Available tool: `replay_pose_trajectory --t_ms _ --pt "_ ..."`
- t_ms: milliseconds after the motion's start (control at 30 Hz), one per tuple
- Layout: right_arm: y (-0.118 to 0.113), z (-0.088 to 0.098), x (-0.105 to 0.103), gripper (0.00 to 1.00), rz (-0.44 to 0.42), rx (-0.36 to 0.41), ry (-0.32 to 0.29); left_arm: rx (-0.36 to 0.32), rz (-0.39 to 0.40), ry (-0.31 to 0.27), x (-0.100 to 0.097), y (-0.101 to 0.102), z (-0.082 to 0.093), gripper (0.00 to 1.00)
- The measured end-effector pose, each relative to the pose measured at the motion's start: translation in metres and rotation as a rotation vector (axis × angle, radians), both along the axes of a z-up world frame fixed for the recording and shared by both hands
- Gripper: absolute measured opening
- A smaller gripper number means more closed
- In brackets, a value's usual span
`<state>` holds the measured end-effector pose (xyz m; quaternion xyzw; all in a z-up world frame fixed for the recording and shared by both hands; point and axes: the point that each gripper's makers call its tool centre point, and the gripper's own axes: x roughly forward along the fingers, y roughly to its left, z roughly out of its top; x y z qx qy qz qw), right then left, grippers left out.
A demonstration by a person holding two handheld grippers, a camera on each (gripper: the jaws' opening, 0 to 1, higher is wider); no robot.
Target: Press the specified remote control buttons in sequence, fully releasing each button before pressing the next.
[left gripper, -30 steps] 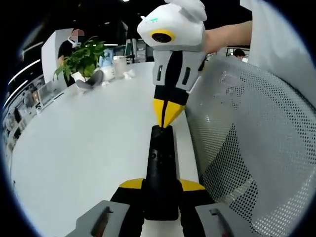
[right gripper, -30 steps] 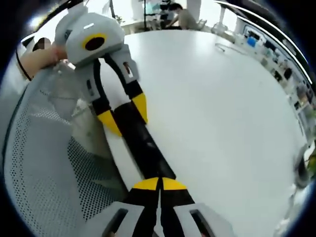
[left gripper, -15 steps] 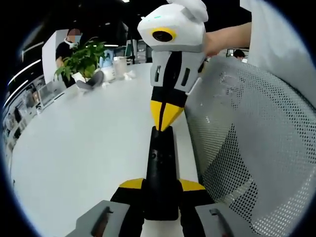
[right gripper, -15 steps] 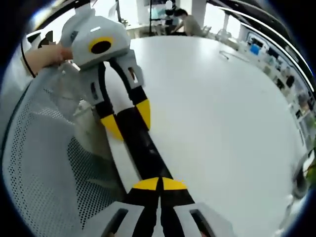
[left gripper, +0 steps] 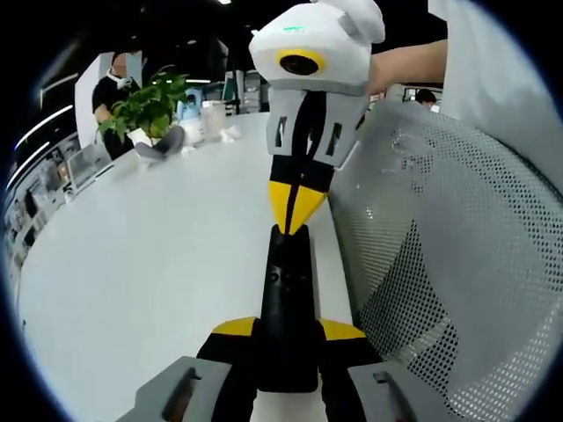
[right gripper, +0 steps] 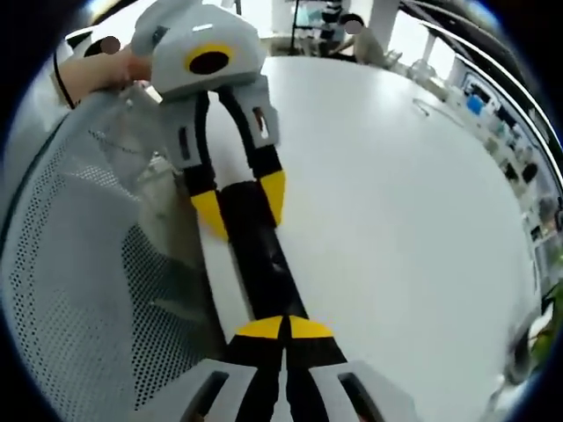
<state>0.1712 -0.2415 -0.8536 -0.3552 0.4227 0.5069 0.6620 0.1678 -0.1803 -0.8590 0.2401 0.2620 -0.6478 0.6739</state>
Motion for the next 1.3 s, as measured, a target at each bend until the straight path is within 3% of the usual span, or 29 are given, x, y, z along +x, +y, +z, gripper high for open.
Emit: replay_pose_trajectory --t_ms 133,367,567,900,1067,1300 --pt "-0.0003 -0.0011 -0.0001 0.00 0.089 -0.049 -0.012 0.002 -0.002 -0.001 0.0000 -0.0003 0.0001 0.25" --pt "-0.0012 -0.0014 -0.0006 0.00 0.123 -0.040 -0.035 0.002 -0.004 -0.001 0.0000 -0.0001 0.0002 0.25" --pt "-0.0011 -0.0003 0.0004 0.00 0.050 0.015 -0.074 0.006 -0.007 -0.003 -0.0001 -0.0002 0.0001 0.25" --pt "-0.0013 0.0010 0.0016 0.00 -0.076 0.085 -0.055 0.013 -0.010 -0.006 -0.0009 -0.0007 0.0001 0.25" --pt "0.0000 0.0015 0.0006 0.00 -0.019 0.059 -0.023 0.015 -0.009 -0.008 -0.0013 -0.0007 0.0001 0.25" --pt "0.0080 0.0009 0.0021 0.00 0.049 0.010 -0.023 0.014 -0.009 -0.009 -0.0018 0.0000 0.0002 0.25"
